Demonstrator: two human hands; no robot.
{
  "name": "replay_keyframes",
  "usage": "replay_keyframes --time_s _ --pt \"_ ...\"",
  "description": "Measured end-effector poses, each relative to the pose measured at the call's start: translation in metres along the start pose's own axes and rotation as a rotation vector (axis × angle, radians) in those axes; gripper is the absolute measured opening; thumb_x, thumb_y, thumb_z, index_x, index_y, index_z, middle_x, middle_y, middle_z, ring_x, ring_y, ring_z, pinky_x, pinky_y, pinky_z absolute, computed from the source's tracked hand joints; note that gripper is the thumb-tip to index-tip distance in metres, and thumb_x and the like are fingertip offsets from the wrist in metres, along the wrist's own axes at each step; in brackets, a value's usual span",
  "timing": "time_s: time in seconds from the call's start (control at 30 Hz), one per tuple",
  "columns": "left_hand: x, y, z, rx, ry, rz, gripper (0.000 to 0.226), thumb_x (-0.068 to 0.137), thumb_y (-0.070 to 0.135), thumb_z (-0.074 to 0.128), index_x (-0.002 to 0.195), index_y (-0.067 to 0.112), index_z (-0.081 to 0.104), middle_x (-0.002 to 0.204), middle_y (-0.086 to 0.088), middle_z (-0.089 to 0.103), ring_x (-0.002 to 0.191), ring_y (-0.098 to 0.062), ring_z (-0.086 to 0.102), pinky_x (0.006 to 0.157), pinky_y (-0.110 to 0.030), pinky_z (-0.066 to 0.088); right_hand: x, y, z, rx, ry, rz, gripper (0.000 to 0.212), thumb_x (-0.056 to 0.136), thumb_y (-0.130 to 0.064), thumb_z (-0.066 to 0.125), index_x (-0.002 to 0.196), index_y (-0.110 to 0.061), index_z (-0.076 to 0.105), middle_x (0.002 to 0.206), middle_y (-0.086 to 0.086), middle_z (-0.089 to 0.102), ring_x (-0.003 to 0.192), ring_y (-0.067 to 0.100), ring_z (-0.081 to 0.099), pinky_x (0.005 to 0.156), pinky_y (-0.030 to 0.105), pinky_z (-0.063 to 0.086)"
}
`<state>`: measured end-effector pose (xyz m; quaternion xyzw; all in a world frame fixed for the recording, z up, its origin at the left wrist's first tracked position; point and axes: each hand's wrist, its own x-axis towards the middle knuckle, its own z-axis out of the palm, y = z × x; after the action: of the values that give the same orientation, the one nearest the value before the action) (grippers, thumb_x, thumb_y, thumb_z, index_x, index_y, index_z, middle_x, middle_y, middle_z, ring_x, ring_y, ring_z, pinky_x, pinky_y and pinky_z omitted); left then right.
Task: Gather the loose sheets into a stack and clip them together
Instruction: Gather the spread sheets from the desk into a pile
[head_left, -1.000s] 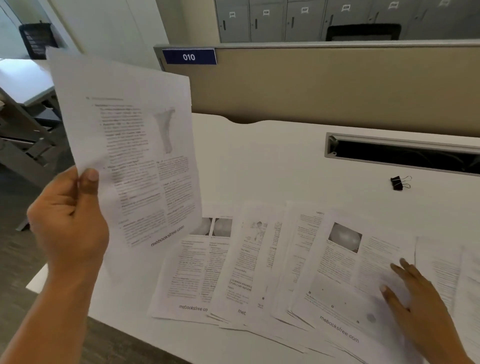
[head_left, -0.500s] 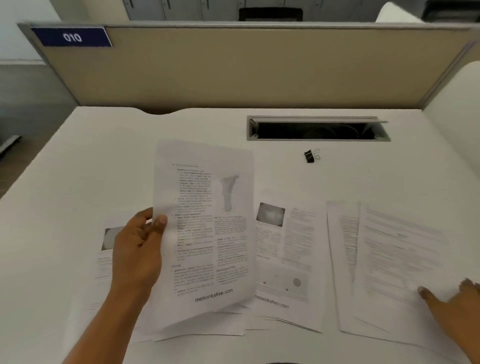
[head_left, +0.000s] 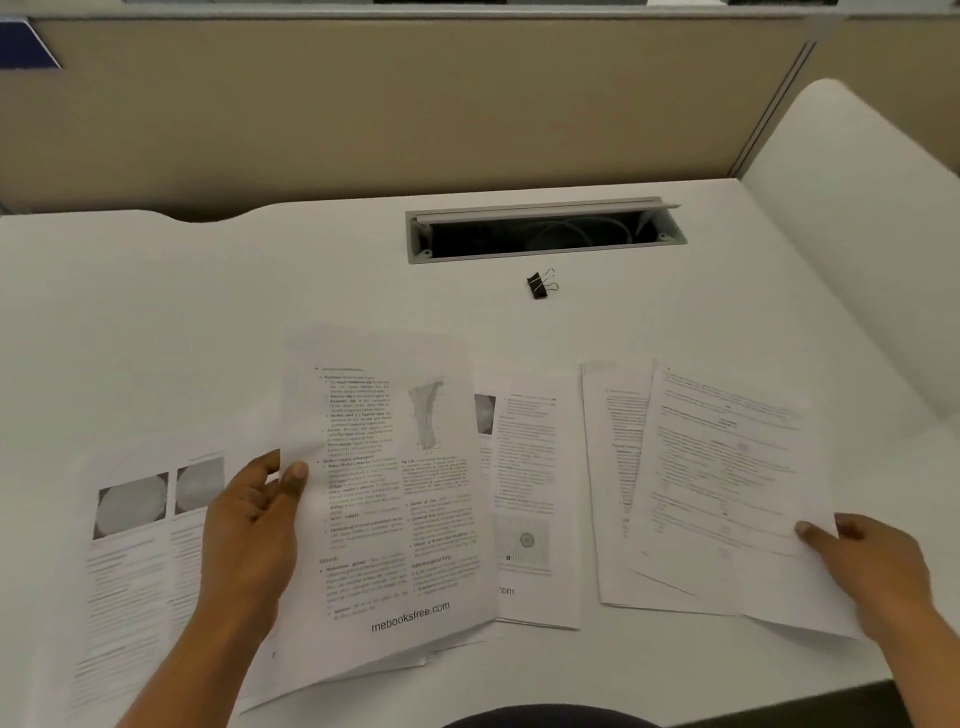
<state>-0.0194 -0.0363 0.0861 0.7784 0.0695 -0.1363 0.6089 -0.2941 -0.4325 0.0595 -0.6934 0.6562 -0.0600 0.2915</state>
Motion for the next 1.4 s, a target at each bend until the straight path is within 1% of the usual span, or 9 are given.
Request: replay_keyframes --time_s 0.13,0.3,0.43,0.57,0.77,0.9,1.1,1.23,1.4 --pt "0.0 -0.005 0.004 -0.027 0.005 -0.057 0.018 0.102 0.025 0.054 0.117 0.032 0.061 0.083 0.014 0.073 0.081 -0.012 0.067 0.07 -0.029 0.051 -0.003 -0.002 -0.014 0.215 0.003 -0.03 0.035 0.09 -0.029 0.067 0.116 -0.006 0.066 0.106 0.016 0.066 0.093 0.035 0.059 0.091 0.051 0.048" --pt "-0.003 -0.011 0.006 -0.042 -0.005 -0.109 0.018 0.102 0.024 0.055 0.095 0.036 0.067 0.08 0.011 0.079 0.083 -0.018 0.073 0.075 -0.036 0.059 0.034 0.03 -0.02 0.484 -0.041 -0.031 0.049 0.065 -0.06 0.078 0.099 -0.025 0.07 0.106 0.005 0.073 0.101 0.035 0.068 0.092 0.054 0.051" --pt "-0.009 -0.013 0.008 -0.092 -0.038 -0.124 0.018 0.101 0.027 0.056 0.114 0.027 0.069 0.097 0.001 0.081 0.087 -0.025 0.078 0.079 -0.048 0.062 -0.04 -0.047 -0.014 0.618 -0.263 -0.116 0.028 0.081 -0.035 0.074 0.099 -0.015 0.071 0.101 0.007 0.075 0.092 0.031 0.07 0.081 0.04 0.054" --pt "-0.016 -0.008 0.016 -0.134 -0.085 -0.136 0.019 0.102 0.028 0.054 0.115 0.027 0.068 0.097 0.004 0.081 0.086 -0.022 0.078 0.07 -0.038 0.063 -0.093 -0.09 0.026 0.65 -0.441 -0.227 0.01 0.088 -0.016 0.069 0.095 -0.009 0.072 0.087 0.005 0.079 0.079 0.022 0.074 0.074 0.034 0.055" --pt "-0.026 0.008 0.025 -0.177 -0.153 -0.12 0.02 0.1 0.036 0.054 0.11 0.031 0.071 0.098 0.005 0.081 0.092 -0.023 0.077 0.077 -0.04 0.061 -0.123 -0.12 0.078 0.656 -0.637 -0.282 0.021 0.083 -0.02 0.073 0.097 -0.005 0.069 0.097 0.01 0.077 0.094 0.034 0.072 0.088 0.051 0.057" --pt "-0.031 0.017 0.028 -0.231 -0.201 -0.134 0.016 0.1 0.03 0.057 0.107 0.03 0.071 0.094 0.003 0.081 0.084 -0.019 0.078 0.062 -0.029 0.062 -0.124 -0.126 0.085 0.618 -0.661 -0.314 0.025 0.085 -0.028 0.072 0.097 -0.007 0.067 0.095 0.007 0.078 0.091 0.033 0.073 0.086 0.056 0.056" --pt "-0.036 0.021 0.035 -0.273 -0.162 -0.121 0.019 0.101 0.03 0.055 0.097 0.03 0.074 0.09 0.004 0.081 0.082 -0.018 0.078 0.06 -0.028 0.062 -0.13 -0.127 0.09 0.678 -0.681 -0.309 0.027 0.085 -0.012 0.071 0.108 -0.025 0.067 0.088 -0.011 0.079 0.087 0.006 0.074 0.076 0.029 0.058" --pt "-0.04 0.02 0.038 -0.281 -0.149 -0.134 0.031 0.102 0.041 0.048 0.103 0.025 0.074 0.096 0.002 0.081 0.088 -0.023 0.078 0.078 -0.042 0.063 -0.135 -0.126 0.09 0.695 -0.664 -0.292 0.019 0.086 -0.008 0.07 0.103 -0.016 0.073 0.099 0.003 0.079 0.091 0.023 0.075 0.082 0.041 0.058" --pt "-0.035 0.013 0.038 -0.218 -0.154 -0.129 0.018 0.1 0.025 0.057 0.105 0.025 0.075 0.098 0.008 0.081 0.086 -0.015 0.079 0.067 -0.031 0.064 -0.132 -0.125 0.088 0.674 -0.68 -0.326 0.025 0.084 -0.004 0.071 0.107 -0.014 0.071 0.1 0.001 0.079 0.091 0.021 0.075 0.079 0.037 0.06"
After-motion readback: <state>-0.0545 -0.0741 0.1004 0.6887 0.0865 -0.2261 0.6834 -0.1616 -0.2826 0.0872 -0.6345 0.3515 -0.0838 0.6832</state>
